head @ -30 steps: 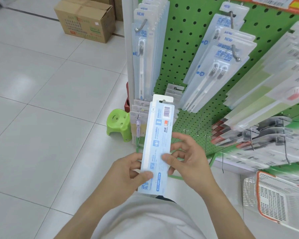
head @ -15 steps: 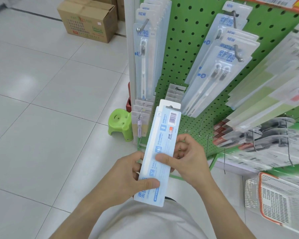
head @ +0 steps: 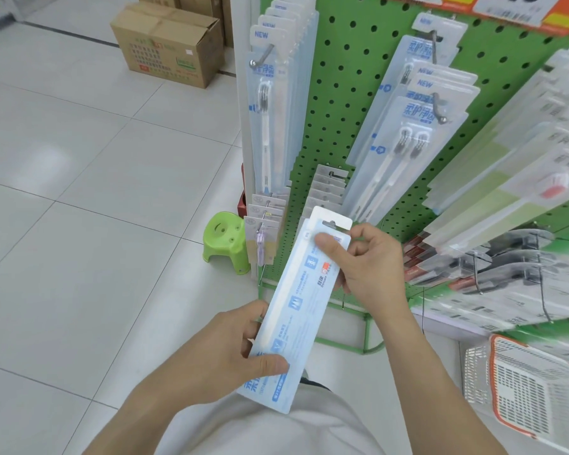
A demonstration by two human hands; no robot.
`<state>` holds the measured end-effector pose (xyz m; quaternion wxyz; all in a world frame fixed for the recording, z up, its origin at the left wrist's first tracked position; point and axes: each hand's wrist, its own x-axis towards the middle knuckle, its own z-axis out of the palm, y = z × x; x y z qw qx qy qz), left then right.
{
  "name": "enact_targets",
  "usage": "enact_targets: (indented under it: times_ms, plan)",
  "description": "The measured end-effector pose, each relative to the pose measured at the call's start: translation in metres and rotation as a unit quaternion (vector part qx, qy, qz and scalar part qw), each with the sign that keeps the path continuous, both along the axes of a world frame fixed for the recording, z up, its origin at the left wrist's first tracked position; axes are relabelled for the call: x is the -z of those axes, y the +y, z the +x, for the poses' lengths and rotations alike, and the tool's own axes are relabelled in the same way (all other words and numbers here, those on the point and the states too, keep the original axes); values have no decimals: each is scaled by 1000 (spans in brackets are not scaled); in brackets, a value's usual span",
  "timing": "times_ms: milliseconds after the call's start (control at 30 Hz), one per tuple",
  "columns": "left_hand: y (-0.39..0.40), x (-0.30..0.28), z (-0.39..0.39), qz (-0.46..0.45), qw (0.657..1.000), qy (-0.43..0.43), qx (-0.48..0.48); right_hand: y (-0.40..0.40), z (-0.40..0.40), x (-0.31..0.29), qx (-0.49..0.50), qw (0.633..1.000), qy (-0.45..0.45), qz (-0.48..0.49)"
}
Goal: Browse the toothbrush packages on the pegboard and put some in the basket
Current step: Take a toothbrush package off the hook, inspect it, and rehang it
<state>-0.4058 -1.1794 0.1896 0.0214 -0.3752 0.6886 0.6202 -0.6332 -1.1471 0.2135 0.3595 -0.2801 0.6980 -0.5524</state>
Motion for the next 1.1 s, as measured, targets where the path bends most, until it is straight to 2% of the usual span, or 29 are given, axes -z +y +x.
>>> enact_targets:
  times_ms: [100, 233, 433, 567, 633, 700, 767, 833, 867, 933, 1100]
  plan:
    - [6, 5, 0, -17, 1000, 9, -8, -3, 1, -4, -3, 999, 41, 8]
    - [16, 5, -8, -13, 997, 35, -65, -4, 8, 6, -62, 989, 116, 71]
    - [9, 12, -17, -74, 984, 55, -151, 5, 27, 14, -142, 983, 41, 110]
    - [3, 6, -23, -79, 975, 89, -189, 10, 32, 16, -139, 984, 55, 93]
    - [-1, 2, -27, -114, 971, 91, -192, 12, 31, 16, -132, 986, 56, 80]
    - [-2, -4, -33, -160, 965, 103, -179, 13, 31, 15, -130, 989, 49, 60]
    - [0, -10, -36, -213, 963, 97, -135, 15, 34, 18, -129, 986, 97, 48]
    - [6, -13, -39, -257, 963, 50, -70, 16, 32, 21, -142, 976, 162, 33]
    - [9, -14, -40, -275, 961, 20, -40, 17, 30, 22, -152, 975, 163, 21]
    - [13, -15, -41, -283, 959, -21, -5, 20, 27, 21, -176, 977, 121, -1]
    - [12, -33, -40, -269, 963, -17, 2, 23, 27, 12, -191, 978, 2, -87]
